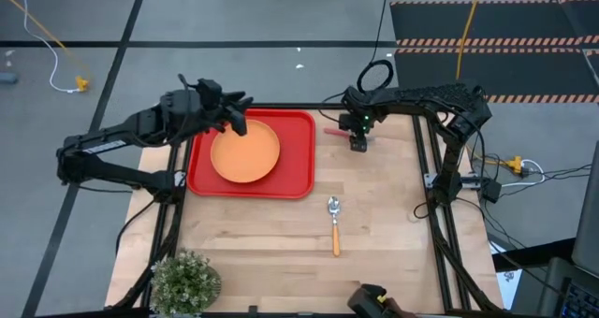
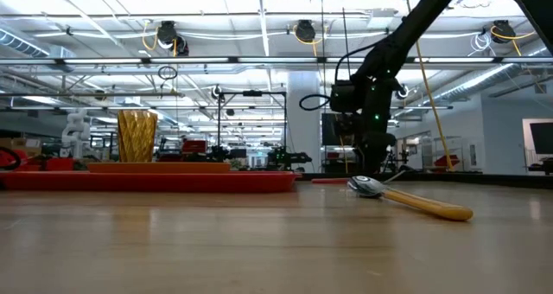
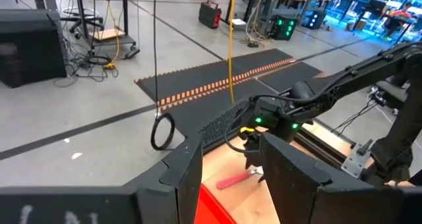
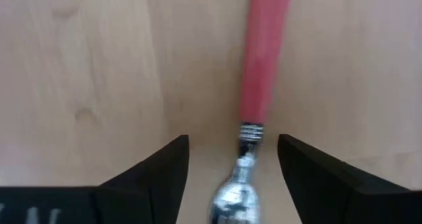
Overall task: Pick and place plate/cup/fork/spoon on tray
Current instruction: Put the pink fork on the red serving tray to the right of the orange plate
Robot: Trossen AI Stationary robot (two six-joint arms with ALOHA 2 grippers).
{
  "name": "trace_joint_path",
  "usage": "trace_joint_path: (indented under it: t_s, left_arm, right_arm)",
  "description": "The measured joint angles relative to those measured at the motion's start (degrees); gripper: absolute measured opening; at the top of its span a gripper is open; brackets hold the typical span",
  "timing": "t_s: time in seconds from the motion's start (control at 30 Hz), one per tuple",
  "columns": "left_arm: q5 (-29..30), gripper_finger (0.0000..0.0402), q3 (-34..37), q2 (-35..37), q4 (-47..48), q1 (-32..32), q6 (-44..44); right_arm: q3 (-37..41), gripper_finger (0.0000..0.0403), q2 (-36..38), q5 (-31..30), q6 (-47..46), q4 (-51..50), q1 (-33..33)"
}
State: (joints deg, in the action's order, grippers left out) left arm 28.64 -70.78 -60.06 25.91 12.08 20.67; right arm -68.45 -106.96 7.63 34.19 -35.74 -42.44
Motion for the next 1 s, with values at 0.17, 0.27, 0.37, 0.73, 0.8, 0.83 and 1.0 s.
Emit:
trace_joint_path:
  t_s: [0.17, 0.27, 0.37, 0.73, 0.8, 0.83, 1.0]
  left_arm:
    - [0.00, 0.0152, 0.00, 0.09, -0.03, 1.42, -0.69]
    - [-0.02, 0.0152, 0.00, 0.03, -0.01, 2.52, -0.96]
    - [-0.02, 0.0152, 0.00, 0.05, -0.02, 3.38, -1.53]
    - [-0.02, 0.0152, 0.00, 0.05, 0.00, 4.91, -3.71]
    - [-0.02, 0.0152, 0.00, 0.05, 0.00, 4.91, -3.97]
    - [-0.02, 0.0152, 0.00, 0.05, 0.00, 4.91, -4.00]
    - [-0.03, 0.0152, 0.00, 0.05, 0.00, 4.89, -3.72]
  right_arm:
    - [2.51, 0.0220, 0.38, 0.59, -1.72, 1.73, 0.00]
    - [3.30, 0.0220, 0.36, 1.38, -2.89, 2.18, 0.00]
    - [3.67, 0.0219, 0.34, 1.39, -3.44, 2.64, 0.00]
    - [3.74, 0.0135, 0.15, -0.03, -3.60, 2.35, 0.13]
    - [3.76, 0.0119, 0.15, -0.11, -3.72, 2.33, 0.13]
    - [3.76, 0.0111, 0.13, -0.25, -3.99, 2.33, 0.13]
    - [3.81, 0.0071, 0.80, -1.69, -5.00, 2.28, 0.17]
